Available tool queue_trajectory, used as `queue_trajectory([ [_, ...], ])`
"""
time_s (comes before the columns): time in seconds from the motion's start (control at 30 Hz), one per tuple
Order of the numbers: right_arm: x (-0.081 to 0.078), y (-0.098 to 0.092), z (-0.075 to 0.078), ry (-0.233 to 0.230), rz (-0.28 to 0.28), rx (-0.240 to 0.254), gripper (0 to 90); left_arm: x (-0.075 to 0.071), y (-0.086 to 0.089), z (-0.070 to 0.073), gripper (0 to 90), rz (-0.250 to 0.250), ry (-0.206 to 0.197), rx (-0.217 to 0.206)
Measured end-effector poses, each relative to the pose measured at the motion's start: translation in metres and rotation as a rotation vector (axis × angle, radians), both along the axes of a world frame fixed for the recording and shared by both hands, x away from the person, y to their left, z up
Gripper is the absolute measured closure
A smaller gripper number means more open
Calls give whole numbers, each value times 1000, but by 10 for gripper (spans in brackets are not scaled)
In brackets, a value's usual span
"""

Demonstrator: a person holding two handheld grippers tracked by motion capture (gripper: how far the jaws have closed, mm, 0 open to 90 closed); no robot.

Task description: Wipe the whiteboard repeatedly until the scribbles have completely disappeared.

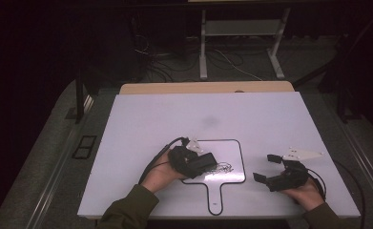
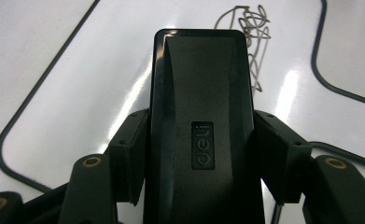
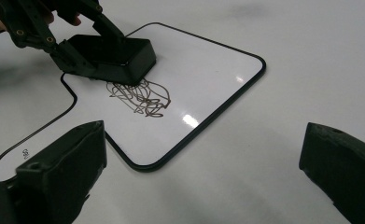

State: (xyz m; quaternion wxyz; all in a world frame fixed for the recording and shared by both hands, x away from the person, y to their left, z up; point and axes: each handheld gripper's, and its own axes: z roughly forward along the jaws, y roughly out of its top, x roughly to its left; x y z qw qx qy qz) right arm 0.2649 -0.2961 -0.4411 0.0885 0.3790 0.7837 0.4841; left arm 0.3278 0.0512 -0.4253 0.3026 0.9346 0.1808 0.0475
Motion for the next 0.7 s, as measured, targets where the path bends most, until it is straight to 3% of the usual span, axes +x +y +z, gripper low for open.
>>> queue_trajectory([
  [0.43,0,0,0,0,0,-3,0,16,18,0,396,98,-13,3],
  [0.7,1,0,-1,0,1,-3,0,9,12,0,397,70,-12,12],
])
